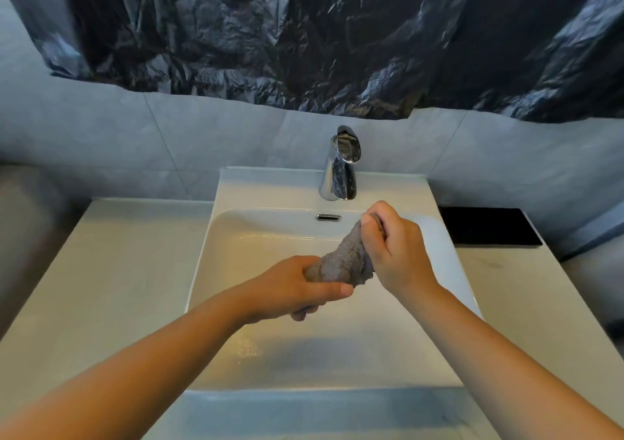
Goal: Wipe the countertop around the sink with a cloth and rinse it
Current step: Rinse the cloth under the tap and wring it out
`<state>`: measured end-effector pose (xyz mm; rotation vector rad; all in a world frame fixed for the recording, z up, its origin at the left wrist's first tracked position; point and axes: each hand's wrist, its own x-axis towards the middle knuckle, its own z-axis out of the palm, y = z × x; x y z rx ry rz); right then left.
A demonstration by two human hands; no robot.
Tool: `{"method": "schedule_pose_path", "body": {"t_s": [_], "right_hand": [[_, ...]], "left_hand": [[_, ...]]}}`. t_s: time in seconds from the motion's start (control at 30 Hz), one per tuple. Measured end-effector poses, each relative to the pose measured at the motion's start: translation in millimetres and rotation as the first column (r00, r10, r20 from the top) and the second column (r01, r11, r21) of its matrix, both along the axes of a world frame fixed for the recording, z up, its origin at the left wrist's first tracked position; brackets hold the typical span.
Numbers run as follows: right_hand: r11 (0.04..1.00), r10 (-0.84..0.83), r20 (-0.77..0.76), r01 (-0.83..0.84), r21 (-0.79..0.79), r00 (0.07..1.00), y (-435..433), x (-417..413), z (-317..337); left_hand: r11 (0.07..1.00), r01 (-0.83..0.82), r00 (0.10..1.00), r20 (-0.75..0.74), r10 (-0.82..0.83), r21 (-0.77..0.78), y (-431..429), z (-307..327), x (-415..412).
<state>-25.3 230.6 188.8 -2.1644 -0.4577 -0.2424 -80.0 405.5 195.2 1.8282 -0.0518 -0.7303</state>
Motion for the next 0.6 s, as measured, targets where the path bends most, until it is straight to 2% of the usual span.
{"method": "schedule_pose_path", "body": {"t_s": [0.07, 0.17, 0.2, 0.27, 0.33, 0.37, 0.4, 0.43, 0.5, 0.53, 0.6], "right_hand": [[0.997, -0.076, -0.089, 0.076, 0.0, 0.993, -1, 1, 3], [0.986, -0.162, -0.37, 0.161, -0.033, 0.915, 4, 5, 5], [0.987, -0.157, -0.499, 0.157, -0.042, 0.852, 5, 8, 6], [0.985, -0.106, -0.764, 0.173, 0.007, 0.637, 5, 12, 9], [0.982, -0.062, -0.9, 0.186, 0.021, 0.431, 2, 15, 13], [0.984, -0.057, -0.921, 0.178, 0.014, 0.386, 1, 15, 14], [0.985, -0.045, -0.924, 0.172, 0.023, 0.38, 0, 15, 15], [0.987, -0.038, -0.902, 0.16, 0.035, 0.431, -1, 16, 15], [0.991, -0.043, -0.752, 0.125, 0.052, 0.658, -6, 12, 18], [0.99, -0.026, -0.65, 0.108, 0.087, 0.759, -9, 9, 20], [0.969, 0.088, -0.507, 0.044, 0.242, 0.857, -18, -1, 23]], "left_hand": [[0.995, -0.037, 0.994, 0.105, 0.028, 0.088, -4, 6, -3], [0.941, -0.11, 0.948, 0.32, 0.002, 0.319, -7, 13, -5], [0.907, -0.118, 0.92, 0.389, -0.053, 0.404, -8, 14, -5], [0.814, -0.138, 0.841, 0.5, -0.204, 0.564, -7, 17, -5], [0.737, -0.187, 0.742, 0.585, -0.327, 0.649, -6, 18, -2], [0.724, -0.205, 0.703, 0.614, -0.358, 0.658, -6, 17, -1], [0.73, -0.212, 0.683, 0.633, -0.364, 0.649, -6, 17, -1], [0.754, -0.199, 0.692, 0.635, -0.344, 0.626, -5, 17, -1], [0.861, -0.154, 0.798, 0.575, -0.181, 0.485, -6, 16, 0], [0.923, -0.143, 0.87, 0.491, -0.055, 0.358, -6, 16, 1], [0.988, -0.156, 0.972, 0.18, 0.151, 0.016, -4, 16, 3]]}}
